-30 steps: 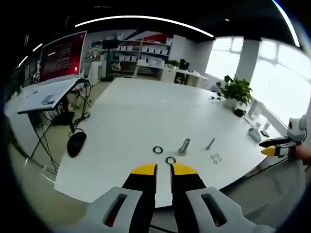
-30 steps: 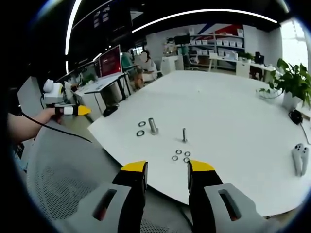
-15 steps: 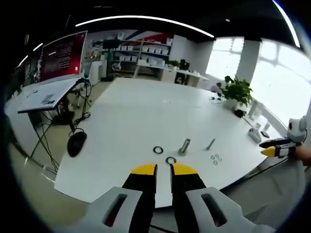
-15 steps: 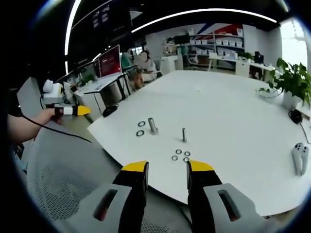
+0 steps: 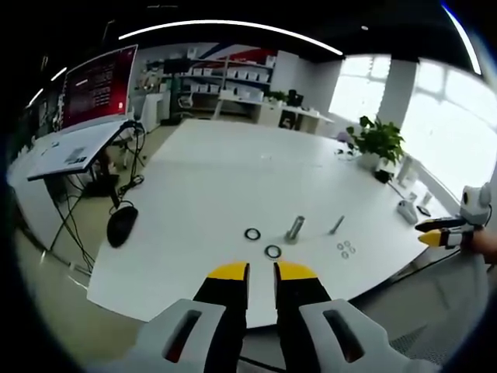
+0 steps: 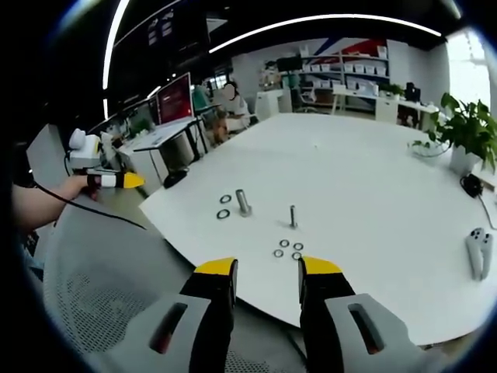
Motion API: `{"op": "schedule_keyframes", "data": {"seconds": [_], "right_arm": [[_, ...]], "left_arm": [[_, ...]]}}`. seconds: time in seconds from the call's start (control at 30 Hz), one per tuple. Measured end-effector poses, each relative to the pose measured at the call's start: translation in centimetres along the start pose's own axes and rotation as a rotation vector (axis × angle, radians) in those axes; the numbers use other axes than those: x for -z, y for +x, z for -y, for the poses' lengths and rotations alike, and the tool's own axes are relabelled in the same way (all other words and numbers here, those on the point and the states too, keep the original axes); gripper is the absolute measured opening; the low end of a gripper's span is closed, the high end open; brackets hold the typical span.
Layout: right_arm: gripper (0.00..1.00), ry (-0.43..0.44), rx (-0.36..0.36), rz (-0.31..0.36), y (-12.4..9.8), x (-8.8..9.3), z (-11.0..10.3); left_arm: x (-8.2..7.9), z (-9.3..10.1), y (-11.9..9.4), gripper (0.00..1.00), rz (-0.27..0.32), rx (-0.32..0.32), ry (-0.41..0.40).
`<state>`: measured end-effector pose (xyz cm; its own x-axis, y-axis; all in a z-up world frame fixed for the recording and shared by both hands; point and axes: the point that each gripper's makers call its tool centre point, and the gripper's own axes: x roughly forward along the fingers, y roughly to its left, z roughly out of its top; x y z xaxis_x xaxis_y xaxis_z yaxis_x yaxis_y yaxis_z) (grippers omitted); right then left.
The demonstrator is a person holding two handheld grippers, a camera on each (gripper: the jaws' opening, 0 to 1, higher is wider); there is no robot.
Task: Place the washer onto the threaded stud by aligning its center hole with the stud, sliding it down to the base, and recovering from edge contact or off-axis alignment until the washer reaches the visible bottom stop.
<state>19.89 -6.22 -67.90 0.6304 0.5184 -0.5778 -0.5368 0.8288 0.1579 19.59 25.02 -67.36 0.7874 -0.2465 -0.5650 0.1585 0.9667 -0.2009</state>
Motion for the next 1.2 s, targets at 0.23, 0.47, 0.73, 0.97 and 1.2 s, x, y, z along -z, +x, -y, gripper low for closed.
{"op": "schedule_keyframes", "data": {"seconds": [0.23, 0.47, 0.73, 0.97, 1.2], "right_arm": [[0.33, 0.002, 0.002, 0.012, -0.1, -0.3, 0.0], [0.33, -0.004, -0.004, 0.021, -0.1, -0.4, -0.2], [0.33, 0.000, -0.006, 0.015, -0.1, -0.3, -0.2], [0.33, 0.022, -0.012, 0.002, 0.0, 0.0, -0.2], [0.33, 0.043, -0.003, 0.000, 0.0, 0.1, 0.1]], "left_arm": [[0.2, -0.5, 0.1, 0.10, -0.011, -0.007, 0.006], [0.0, -0.2, 0.1, 0.10, -0.003, 0.003, 0.007], [0.2, 0.1, 0.1, 0.10, -0.012, 0.010, 0.006], [-0.1, 0.3, 0.0, 0.10, 0.003, 0.015, 0.022], [0.6, 0.8, 0.4, 0.14, -0.048, 0.026, 0.045]]}}
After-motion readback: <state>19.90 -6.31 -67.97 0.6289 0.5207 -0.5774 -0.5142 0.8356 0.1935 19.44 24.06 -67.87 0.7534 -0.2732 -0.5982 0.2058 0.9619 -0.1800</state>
